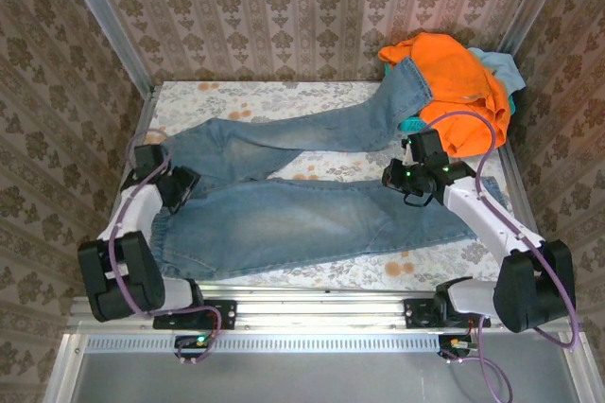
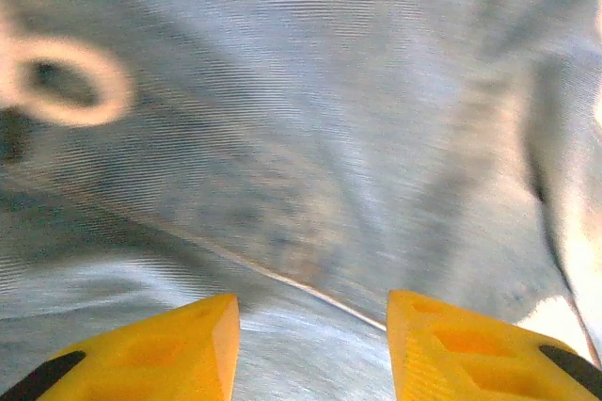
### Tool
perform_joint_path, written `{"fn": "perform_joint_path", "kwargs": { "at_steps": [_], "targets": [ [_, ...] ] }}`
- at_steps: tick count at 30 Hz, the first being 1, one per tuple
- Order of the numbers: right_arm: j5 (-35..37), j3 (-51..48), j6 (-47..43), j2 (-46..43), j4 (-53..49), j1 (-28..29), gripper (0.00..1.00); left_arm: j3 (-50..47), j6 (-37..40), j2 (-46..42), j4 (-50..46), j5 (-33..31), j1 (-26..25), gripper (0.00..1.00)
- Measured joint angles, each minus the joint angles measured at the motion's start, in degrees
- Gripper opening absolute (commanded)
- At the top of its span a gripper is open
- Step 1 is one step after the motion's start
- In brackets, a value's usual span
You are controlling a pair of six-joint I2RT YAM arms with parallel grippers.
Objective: Fold and stack the trousers
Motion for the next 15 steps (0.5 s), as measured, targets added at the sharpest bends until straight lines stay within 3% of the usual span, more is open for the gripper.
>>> {"fn": "perform_joint_path", "kwargs": {
  "at_steps": [8,15],
  "targets": [
    [0.9,1.4,1.7,3.4,0.5,0.0,0.27,14.7,6.4,6.1,-4.3,-7.9,-19.5,0.51],
    [1.3,6.6,2.7,10.0,2.6,0.0,0.47,23.7,8.6,21.9,-4.4,-8.2,-29.4,0.51]
  ]
}}
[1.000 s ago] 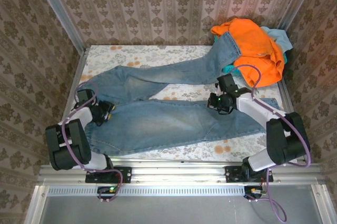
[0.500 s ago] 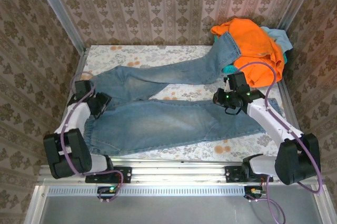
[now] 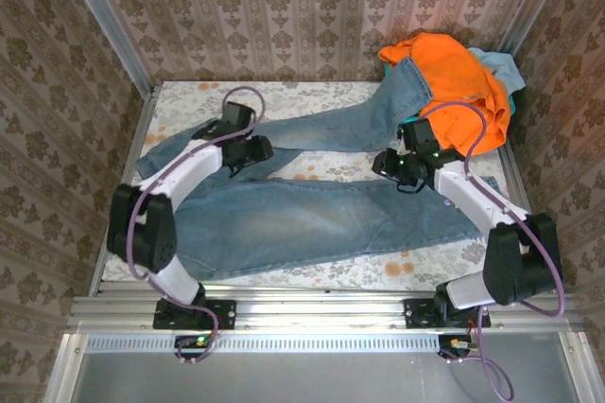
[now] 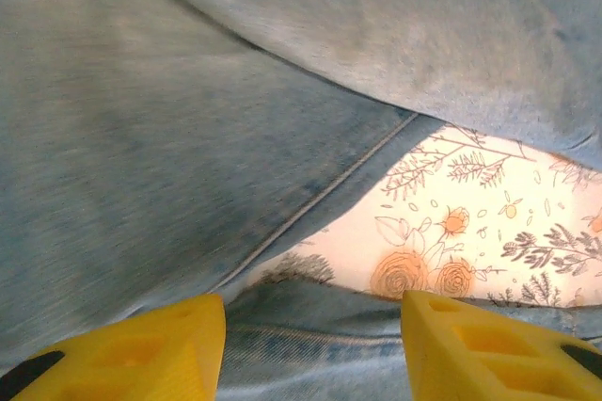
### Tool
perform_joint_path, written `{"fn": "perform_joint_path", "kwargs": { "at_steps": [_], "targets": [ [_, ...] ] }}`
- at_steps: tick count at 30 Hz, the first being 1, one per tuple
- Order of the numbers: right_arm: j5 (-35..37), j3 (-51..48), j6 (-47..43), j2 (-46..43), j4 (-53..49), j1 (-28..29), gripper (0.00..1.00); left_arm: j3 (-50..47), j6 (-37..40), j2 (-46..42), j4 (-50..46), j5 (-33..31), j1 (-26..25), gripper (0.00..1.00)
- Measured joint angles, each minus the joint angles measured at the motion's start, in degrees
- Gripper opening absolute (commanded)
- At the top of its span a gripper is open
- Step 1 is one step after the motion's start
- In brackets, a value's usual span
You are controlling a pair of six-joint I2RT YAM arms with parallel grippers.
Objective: Fold and stack the trousers
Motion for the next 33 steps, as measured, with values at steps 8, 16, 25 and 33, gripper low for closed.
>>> {"fn": "perform_joint_path", "kwargs": {
  "at_steps": [8,16,25,33],
  "targets": [
    [3.8,10.5,0.3,12.8,1.0,-1.0,0.64,3.6,1.3,11.1,1.3,0.2,-3.8,0.37],
    [5.8,28.5,0.3,30.1,0.1,-5.4,0.67,-7.9,2.0,8.3,5.4,0.3,-1.7,0.16],
    [6.5,33.0,1.6,38.0,0.0,-5.9,0.32,-13.6,4.3,3.6,7.1,0.2,3.1,0.0],
    [6.3,31.4,1.4,37.2,1.8,-4.3,0.0,-18.3,5.7,-1.3,6.8,0.2,9.9,0.0]
  ]
}}
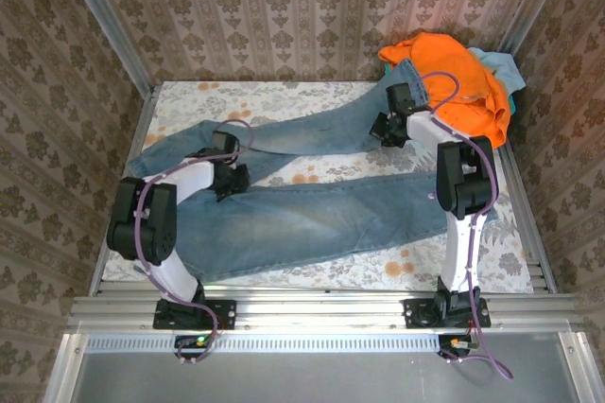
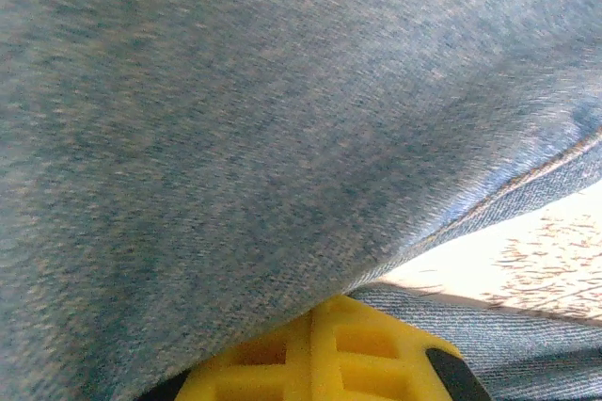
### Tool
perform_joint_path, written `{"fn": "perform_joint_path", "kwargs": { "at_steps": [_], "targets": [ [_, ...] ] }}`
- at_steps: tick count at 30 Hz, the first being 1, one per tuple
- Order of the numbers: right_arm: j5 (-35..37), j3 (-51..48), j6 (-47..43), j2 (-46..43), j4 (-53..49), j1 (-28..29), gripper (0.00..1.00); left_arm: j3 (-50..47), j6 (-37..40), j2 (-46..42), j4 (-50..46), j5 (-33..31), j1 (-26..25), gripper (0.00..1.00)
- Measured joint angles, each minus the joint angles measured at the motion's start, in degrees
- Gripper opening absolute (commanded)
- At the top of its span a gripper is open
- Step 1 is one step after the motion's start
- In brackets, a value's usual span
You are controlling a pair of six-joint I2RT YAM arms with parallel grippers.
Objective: Fold and stack the trousers
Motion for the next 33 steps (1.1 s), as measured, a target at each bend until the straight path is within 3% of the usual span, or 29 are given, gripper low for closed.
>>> {"fn": "perform_joint_path", "kwargs": {
  "at_steps": [5,11,20,21,24,29,33],
  "targets": [
    [0.9,-8.1,0.4,-6.9,1.5,3.3,0.0,-1.3,0.2,-3.8,-1.4,-0.4,6.2,0.0],
    [3.3,-22.6,2.8,-19.3,4.9,6.1,0.0,-1.0,0.3,-5.3,-2.0,-0.8,8.9,0.0],
    [3.5,-35.1,3.4,-22.2,7.6,-0.8,0.0,-0.7,1.1,-7.5,-3.4,-0.3,7.1,0.0],
    [3.6,-35.6,3.4,-22.8,7.5,-1.6,0.04,-0.9,1.1,-8.4,-3.4,-0.3,6.8,0.0],
    [3.8,-37.3,4.0,-26.1,7.8,-3.1,0.47,-2.1,1.4,-11.0,-3.4,-0.4,6.2,0.0],
    [3.9,-38.9,4.5,-29.6,7.3,-3.9,0.52,-3.4,1.5,-13.8,-4.6,-0.5,6.0,0.0],
    [3.7,-40.5,4.2,-34.9,4.8,-3.8,0.54,-3.4,1.3,-16.6,-6.8,-1.5,3.0,0.18]
  ]
}}
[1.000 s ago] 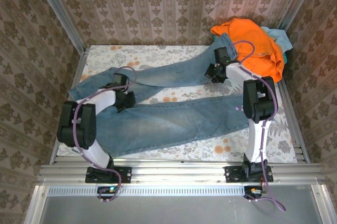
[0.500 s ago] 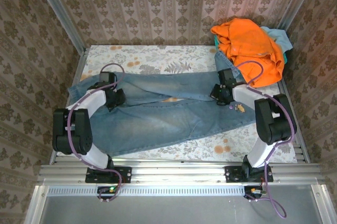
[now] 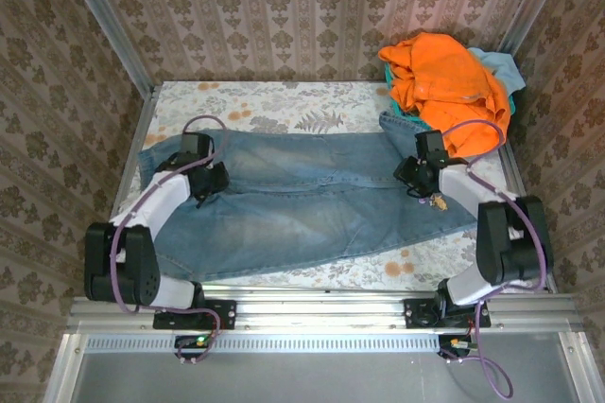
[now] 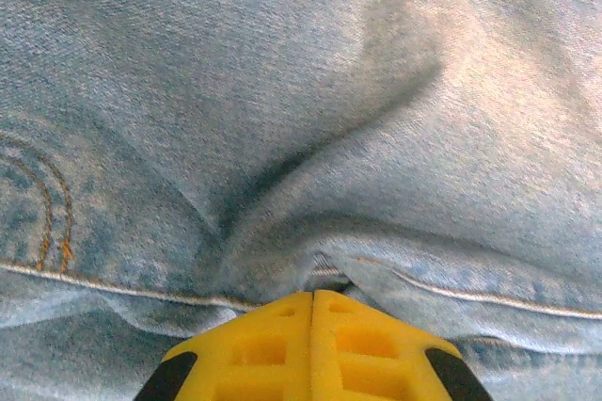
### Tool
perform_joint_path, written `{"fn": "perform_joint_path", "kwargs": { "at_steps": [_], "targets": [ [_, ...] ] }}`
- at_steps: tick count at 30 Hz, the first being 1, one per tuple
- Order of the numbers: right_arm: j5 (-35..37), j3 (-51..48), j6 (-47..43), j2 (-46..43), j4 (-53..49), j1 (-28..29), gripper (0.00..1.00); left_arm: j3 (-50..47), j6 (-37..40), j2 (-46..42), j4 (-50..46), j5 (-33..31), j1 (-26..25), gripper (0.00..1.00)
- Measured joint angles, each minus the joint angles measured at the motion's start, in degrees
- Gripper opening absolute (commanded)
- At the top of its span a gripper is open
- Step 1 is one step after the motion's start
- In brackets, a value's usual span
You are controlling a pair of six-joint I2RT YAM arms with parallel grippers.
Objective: Fold and stack the trousers
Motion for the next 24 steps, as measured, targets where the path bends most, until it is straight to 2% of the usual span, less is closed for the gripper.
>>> {"fn": "perform_joint_path", "kwargs": {
  "at_steps": [2,4,5,9,14,18,24],
  "targets": [
    [0.0,-0.8,-0.4,-5.4,-1.9,0.0,0.54,0.0,-0.8,-1.7,-0.3,-0.3,-2.7,0.34],
    [0.0,-0.8,-0.8,-10.0,-2.5,0.1,0.57,-0.4,-1.8,-2.9,0.3,-0.3,-5.0,0.54],
    [0.0,-0.7,-0.9,-11.9,-2.5,0.2,0.57,-1.2,-2.7,-3.3,1.0,-0.2,-6.0,0.58],
    [-0.6,0.5,-1.0,-12.0,-2.5,2.0,0.54,-6.2,-6.6,-2.9,3.9,0.3,-7.2,0.67],
    [-2.2,1.4,-0.9,-3.7,-0.7,8.8,0.46,-12.3,-11.4,-2.1,5.8,0.3,-6.0,0.71],
    [-3.8,-0.9,0.1,1.5,0.9,12.2,0.41,-15.0,-13.2,-2.1,8.3,2.0,-1.3,0.71],
    [-4.7,-9.9,2.8,-1.6,1.5,12.9,0.39,-14.1,-13.5,0.0,10.6,6.8,7.0,0.71]
  ]
}}
